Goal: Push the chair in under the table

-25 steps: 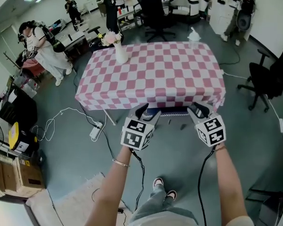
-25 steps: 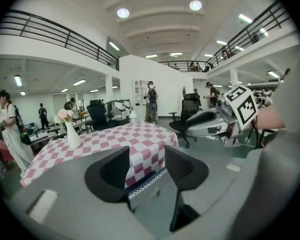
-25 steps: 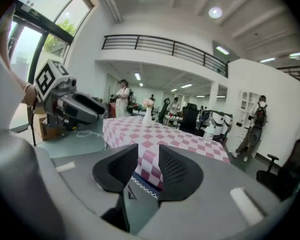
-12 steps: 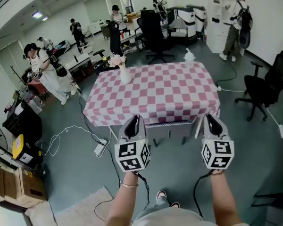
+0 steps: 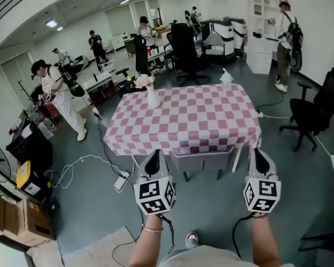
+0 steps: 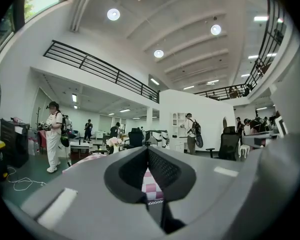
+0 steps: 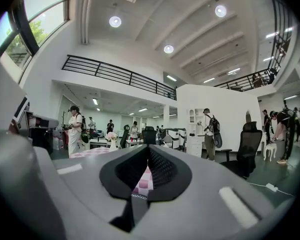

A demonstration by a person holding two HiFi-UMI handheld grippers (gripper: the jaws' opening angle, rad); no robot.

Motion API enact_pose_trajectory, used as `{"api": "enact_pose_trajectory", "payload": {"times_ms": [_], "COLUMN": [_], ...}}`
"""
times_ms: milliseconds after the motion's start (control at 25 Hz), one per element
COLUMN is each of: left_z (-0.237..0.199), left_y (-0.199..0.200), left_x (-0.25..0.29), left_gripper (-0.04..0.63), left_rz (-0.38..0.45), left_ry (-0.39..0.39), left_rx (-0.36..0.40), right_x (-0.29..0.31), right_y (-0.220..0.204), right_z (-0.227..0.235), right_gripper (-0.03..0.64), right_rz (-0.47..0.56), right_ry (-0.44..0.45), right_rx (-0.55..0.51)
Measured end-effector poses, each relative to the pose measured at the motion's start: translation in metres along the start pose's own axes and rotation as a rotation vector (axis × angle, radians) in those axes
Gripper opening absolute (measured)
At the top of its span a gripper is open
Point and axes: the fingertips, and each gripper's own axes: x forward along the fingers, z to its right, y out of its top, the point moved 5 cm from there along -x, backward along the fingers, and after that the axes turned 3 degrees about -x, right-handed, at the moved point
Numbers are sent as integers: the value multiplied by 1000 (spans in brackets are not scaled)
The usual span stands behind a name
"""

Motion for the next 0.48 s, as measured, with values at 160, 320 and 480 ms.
{"api": "enact_pose_trajectory", "payload": {"times_ms": [160,320,480], "left_z": [-2,-6,-6], "left_y": [3,3,3], "left_x": [-2,-2,-1], "left_gripper": [2,2,2], "left_rz": [7,6,3], "left_ry": [13,13,8], "left_rx": [2,-2,-1], "right_x": [1,1,2], "right_y": [-2,0,3], "right_z": [-3,-5,-5], "right_gripper": [11,9,9], "right_rz": [-12,-29,-27], "right_ry": [13,10,11], "right_rx": [-4,-21,-10]}}
